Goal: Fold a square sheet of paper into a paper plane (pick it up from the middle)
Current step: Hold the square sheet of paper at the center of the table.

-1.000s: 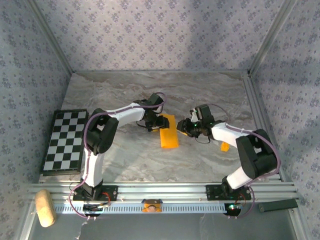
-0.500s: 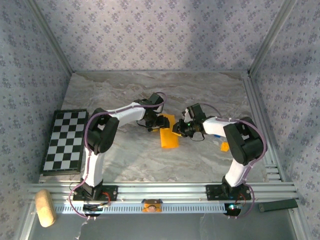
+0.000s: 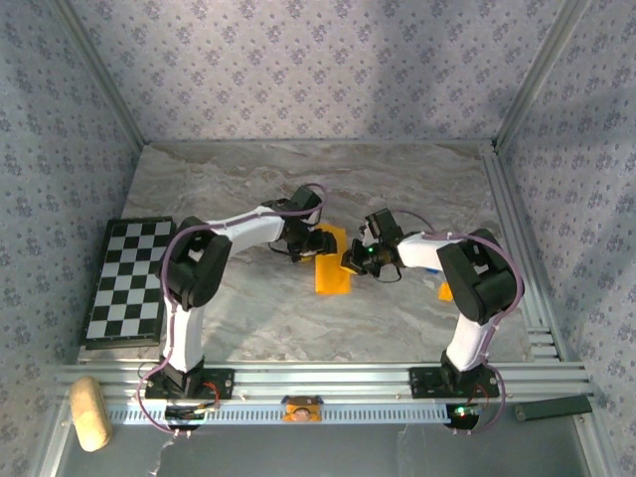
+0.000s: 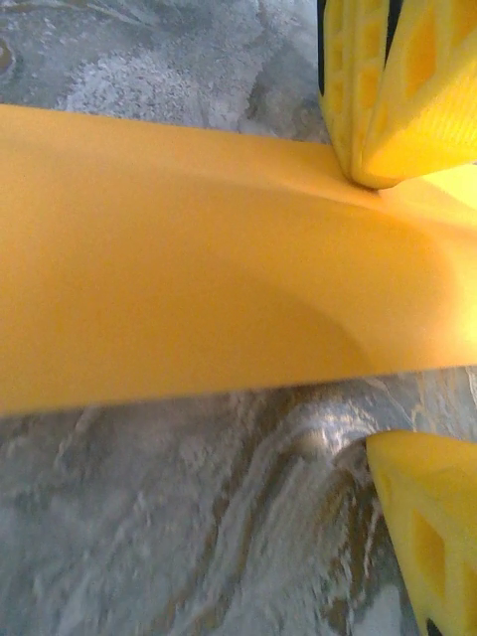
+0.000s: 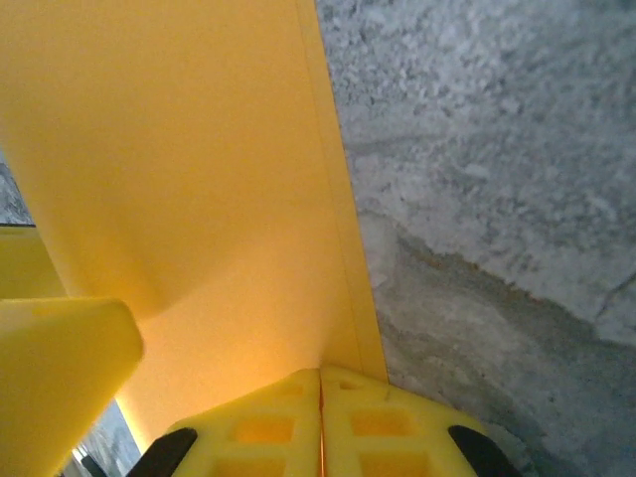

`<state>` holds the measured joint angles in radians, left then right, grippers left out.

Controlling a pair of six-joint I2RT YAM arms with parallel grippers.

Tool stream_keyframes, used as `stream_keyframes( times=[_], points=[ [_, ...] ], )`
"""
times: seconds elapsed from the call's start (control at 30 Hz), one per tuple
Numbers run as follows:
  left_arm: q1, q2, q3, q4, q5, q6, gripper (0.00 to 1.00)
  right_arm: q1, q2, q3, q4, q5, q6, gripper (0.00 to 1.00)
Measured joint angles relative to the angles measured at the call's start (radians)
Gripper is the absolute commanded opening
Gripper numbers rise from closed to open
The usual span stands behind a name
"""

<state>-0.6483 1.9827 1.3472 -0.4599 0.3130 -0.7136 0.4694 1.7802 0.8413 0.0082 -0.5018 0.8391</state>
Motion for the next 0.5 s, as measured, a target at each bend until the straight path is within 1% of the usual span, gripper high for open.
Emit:
stream_keyframes(
  times=[0.2, 0.3, 0.5],
  points=[
    [0.043, -0.019, -0.067, 0.076, 0.056, -0.023, 0.53, 0.013, -0.011, -0.016, 0.027, 0.024, 0.072, 0.09],
    [0.049, -0.021, -0.085, 0.106, 0.080, -0.030, 0.45, 0.017, -0.013, -0.018, 0.028, 0.033, 0.086, 0.09],
    [0.046, -0.021, -0.093, 0.151, 0.134, -0.031, 0.40, 0.018, -0.015, -0.019, 0.029, 0.036, 0.093, 0.10]
  ],
)
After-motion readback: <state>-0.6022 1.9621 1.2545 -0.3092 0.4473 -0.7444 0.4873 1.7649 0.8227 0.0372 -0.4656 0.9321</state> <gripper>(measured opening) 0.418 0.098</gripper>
